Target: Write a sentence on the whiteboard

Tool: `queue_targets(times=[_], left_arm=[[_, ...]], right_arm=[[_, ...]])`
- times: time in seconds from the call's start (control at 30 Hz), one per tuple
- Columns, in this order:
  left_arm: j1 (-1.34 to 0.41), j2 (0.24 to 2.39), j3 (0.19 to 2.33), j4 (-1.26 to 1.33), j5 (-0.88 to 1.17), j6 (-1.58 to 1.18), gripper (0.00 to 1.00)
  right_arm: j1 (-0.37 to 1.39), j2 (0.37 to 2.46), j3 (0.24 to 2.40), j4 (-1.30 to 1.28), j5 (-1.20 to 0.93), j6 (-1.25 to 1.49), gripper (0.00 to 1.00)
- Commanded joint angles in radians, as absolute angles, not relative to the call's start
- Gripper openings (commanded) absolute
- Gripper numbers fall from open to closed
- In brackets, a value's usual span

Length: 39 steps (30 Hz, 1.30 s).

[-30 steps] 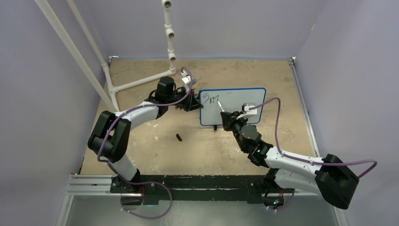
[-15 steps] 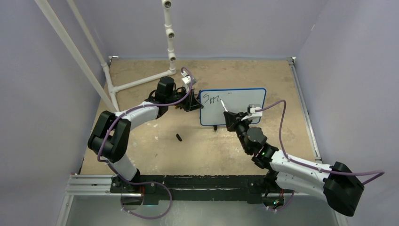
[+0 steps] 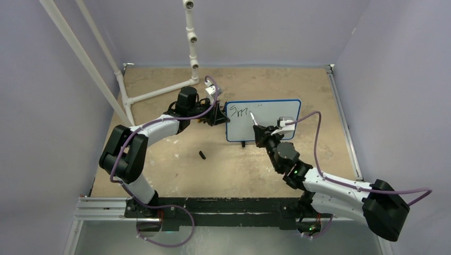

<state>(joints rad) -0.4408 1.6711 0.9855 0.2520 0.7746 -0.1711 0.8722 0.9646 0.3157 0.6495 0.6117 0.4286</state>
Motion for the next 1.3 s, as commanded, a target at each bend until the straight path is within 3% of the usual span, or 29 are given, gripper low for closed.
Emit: queue_targets(times=[0.0,1.27], left_arm=[[-0.446,1.664,1.015,0.258,0.778,-0.152,0.0],[-0.446,1.658,1.016,0.257,0.779,-0.152,0.0]], right_arm=[[0.873,0.982,0.368,0.698,0.64,0.391,0.0],[0.876,0.934,0.308,0.6,0.614,0.477,0.0]])
